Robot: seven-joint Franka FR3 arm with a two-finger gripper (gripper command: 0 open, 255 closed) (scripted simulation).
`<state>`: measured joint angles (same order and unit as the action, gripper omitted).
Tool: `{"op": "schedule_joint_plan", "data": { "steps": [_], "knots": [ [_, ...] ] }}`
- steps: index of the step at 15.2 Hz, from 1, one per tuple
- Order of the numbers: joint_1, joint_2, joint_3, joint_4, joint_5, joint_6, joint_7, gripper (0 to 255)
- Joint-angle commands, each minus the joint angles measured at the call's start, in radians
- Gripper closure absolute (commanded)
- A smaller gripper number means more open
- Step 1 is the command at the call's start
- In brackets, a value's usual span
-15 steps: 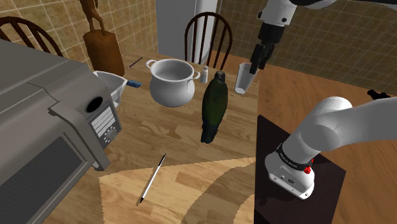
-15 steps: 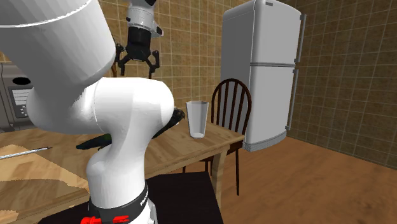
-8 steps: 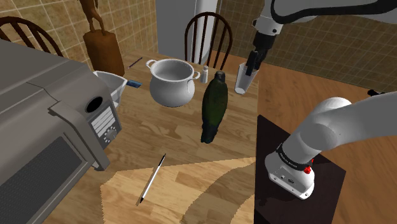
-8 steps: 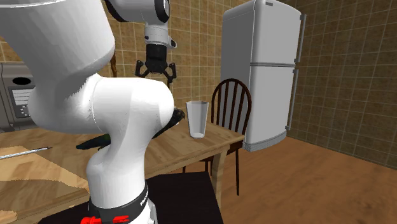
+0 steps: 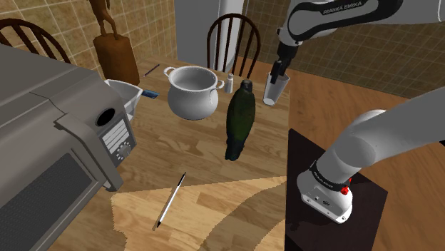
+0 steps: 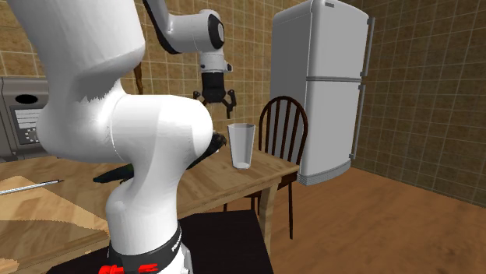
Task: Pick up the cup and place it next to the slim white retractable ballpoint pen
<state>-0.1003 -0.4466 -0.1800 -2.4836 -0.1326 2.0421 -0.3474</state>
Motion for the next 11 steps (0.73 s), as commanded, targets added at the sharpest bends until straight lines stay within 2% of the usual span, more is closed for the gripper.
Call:
{"op": "schedule_joint_plan", "data": {
  "steps": [1, 4, 11],
  "knots": [
    [-0.013, 0.056, -0.02, 0.013, -0.026, 0.065, -0.026, 0],
    [-0.025, 0.127, -0.041, 0.041, -0.05, 0.134, -0.052, 0],
    [-0.029, 0.188, -0.055, -0.011, -0.053, 0.247, -0.054, 0]
  ]
}}
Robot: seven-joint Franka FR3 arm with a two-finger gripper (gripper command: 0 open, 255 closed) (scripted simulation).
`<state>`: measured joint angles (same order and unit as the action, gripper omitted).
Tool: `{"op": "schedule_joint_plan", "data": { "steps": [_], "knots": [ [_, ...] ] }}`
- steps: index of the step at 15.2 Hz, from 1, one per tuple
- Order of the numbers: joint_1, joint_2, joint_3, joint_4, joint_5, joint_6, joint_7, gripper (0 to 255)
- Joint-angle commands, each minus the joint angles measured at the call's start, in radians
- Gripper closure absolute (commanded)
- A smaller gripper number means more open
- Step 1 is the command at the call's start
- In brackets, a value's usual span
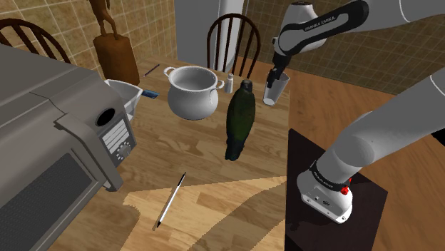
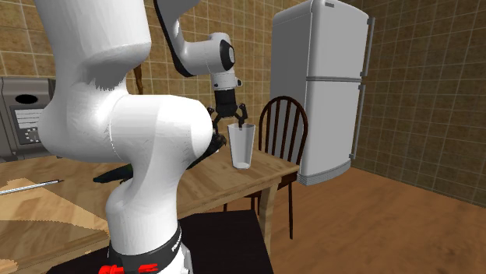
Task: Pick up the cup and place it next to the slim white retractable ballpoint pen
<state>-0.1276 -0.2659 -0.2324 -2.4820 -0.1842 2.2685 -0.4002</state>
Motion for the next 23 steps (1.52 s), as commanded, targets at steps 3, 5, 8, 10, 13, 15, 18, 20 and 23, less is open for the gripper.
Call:
{"op": "schedule_joint_plan", "data": {
  "steps": [3, 5, 8, 10, 13, 15, 18, 20, 23],
  "knots": [
    [-0.002, 0.007, -0.003, -0.012, -0.002, 0.021, -0.001, 0],
    [-0.002, 0.008, -0.003, -0.012, -0.002, 0.021, -0.001, 0],
    [-0.002, 0.007, -0.003, -0.012, -0.002, 0.02, -0.001, 0],
    [-0.002, 0.007, -0.003, -0.012, -0.002, 0.02, -0.001, 255],
    [-0.002, 0.007, -0.003, -0.012, -0.002, 0.02, -0.001, 255],
    [-0.002, 0.008, -0.003, -0.012, -0.002, 0.02, -0.001, 255],
    [-0.002, 0.008, -0.003, -0.012, -0.002, 0.021, -0.001, 255],
    [-0.001, -0.009, -0.001, 0.002, -0.001, -0.01, -0.002, 255],
    [-0.001, -0.03, 0.003, 0.025, 0.0, -0.054, -0.004, 255]
  ]
}}
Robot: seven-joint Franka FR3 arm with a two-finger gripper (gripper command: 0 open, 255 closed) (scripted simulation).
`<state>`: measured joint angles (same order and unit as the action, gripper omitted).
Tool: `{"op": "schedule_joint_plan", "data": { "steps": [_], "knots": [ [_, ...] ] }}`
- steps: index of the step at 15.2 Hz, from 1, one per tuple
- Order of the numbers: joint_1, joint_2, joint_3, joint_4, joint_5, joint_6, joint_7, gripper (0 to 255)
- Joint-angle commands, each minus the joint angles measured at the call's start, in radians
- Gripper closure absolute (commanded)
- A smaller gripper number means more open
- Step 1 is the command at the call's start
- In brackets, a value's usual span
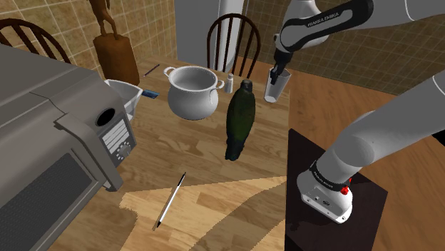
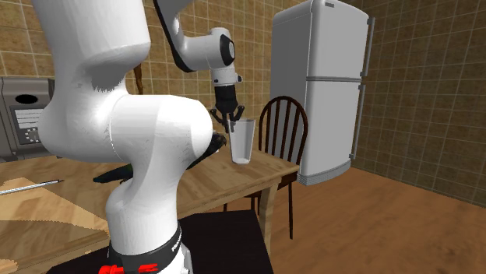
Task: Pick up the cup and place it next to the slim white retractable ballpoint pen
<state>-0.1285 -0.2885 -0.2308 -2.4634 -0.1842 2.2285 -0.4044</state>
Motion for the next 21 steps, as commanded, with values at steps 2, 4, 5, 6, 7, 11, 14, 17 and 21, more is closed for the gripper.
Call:
{"op": "schedule_joint_plan", "data": {
  "steps": [2, 4, 5, 6, 7, 11, 14, 17, 21],
  "knots": [
    [0.001, -0.021, 0.004, 0.023, 0.001, -0.044, -0.002, 255],
    [0.001, -0.033, 0.006, 0.04, 0.003, -0.073, -0.003, 255],
    [0.001, -0.038, 0.007, 0.049, 0.003, -0.087, -0.004, 255],
    [0.002, -0.044, 0.008, 0.058, 0.004, -0.102, -0.005, 255],
    [0.002, -0.049, 0.009, 0.068, 0.004, -0.116, -0.006, 255],
    [0.003, -0.067, 0.014, 0.107, 0.007, -0.173, -0.01, 255],
    [0.004, -0.077, 0.017, 0.138, 0.01, -0.215, -0.013, 255],
    [0.005, -0.086, 0.02, 0.172, 0.012, -0.257, -0.016, 255],
    [0.007, -0.094, 0.024, 0.218, 0.015, -0.311, -0.02, 255]
  ]
}}
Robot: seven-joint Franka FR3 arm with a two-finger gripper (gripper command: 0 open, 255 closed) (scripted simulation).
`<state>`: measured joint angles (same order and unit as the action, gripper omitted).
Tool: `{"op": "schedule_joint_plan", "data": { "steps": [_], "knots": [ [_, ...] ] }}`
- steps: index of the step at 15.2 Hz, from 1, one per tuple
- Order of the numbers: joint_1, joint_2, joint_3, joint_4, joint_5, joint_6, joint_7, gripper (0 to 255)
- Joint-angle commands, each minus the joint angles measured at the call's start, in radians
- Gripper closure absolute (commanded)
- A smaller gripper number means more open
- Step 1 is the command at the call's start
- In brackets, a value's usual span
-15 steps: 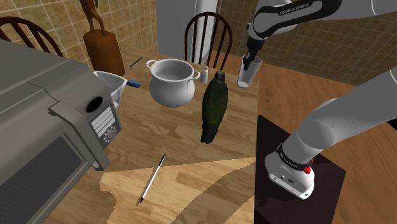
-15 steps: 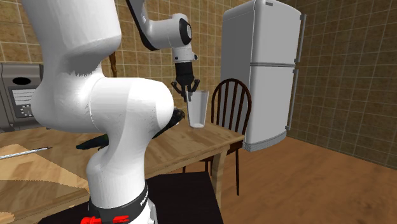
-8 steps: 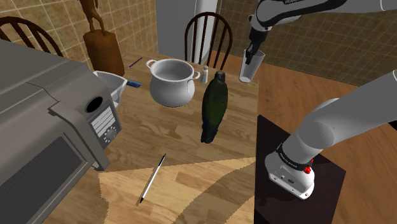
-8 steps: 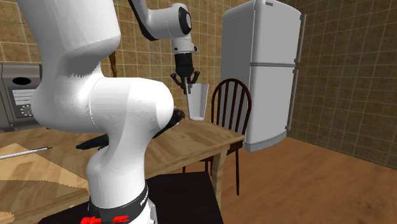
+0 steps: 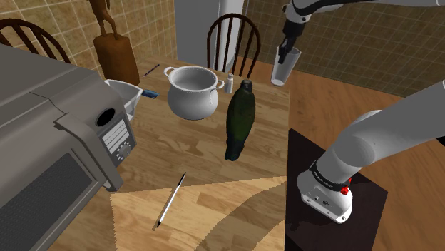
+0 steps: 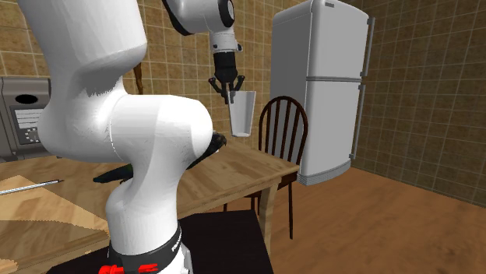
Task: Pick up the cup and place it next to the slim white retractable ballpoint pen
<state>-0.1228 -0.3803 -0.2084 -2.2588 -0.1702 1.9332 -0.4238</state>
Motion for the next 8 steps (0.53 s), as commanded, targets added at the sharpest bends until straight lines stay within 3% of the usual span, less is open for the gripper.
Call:
{"op": "schedule_joint_plan", "data": {
  "steps": [1, 8],
  "knots": [
    [0.001, -0.003, 0.003, 0.026, 0.002, -0.03, -0.001, 255],
    [0.004, -0.007, 0.009, 0.117, 0.008, -0.123, -0.009, 255]
  ]
}}
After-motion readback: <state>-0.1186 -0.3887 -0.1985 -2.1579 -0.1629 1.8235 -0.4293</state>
